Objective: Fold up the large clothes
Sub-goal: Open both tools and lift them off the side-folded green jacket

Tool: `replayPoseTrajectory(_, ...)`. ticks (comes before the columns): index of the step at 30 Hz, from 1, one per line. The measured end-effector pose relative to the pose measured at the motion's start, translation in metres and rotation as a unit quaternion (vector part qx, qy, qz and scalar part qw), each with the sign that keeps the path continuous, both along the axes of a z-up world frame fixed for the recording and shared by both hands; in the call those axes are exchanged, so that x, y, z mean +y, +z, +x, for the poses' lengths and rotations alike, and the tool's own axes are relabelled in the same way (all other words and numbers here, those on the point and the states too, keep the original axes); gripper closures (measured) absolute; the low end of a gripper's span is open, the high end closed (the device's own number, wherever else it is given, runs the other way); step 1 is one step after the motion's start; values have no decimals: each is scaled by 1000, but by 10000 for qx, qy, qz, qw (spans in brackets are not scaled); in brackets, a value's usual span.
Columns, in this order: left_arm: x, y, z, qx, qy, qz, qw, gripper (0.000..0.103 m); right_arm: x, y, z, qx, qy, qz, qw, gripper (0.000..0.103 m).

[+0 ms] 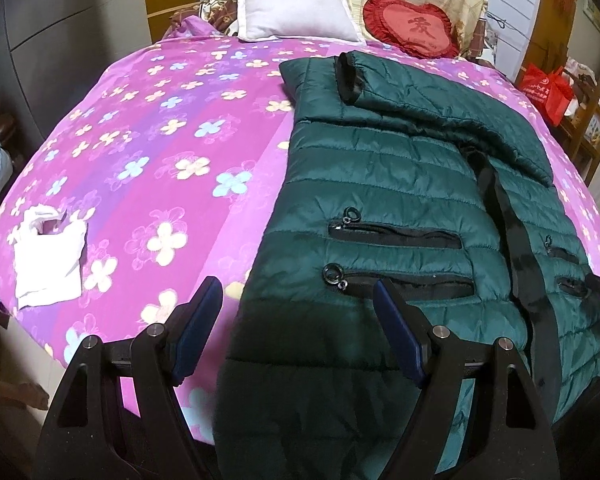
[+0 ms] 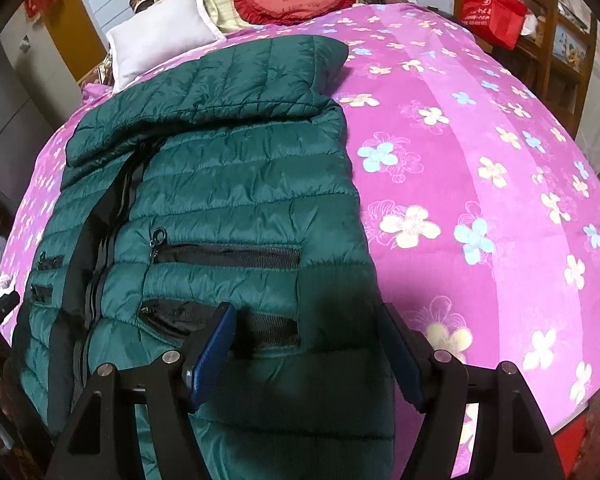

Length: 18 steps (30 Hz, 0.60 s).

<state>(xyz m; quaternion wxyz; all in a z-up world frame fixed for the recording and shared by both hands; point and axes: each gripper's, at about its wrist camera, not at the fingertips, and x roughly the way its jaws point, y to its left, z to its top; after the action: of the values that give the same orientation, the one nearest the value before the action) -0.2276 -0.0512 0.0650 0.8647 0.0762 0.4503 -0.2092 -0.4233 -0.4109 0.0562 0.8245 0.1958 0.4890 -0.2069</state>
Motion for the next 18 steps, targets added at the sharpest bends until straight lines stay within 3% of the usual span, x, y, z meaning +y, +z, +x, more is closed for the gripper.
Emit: replayPoseTrajectory(18,29,-16,-10,460,90,-112,9988,25,4,-5,-25,161,115,83,9998,31)
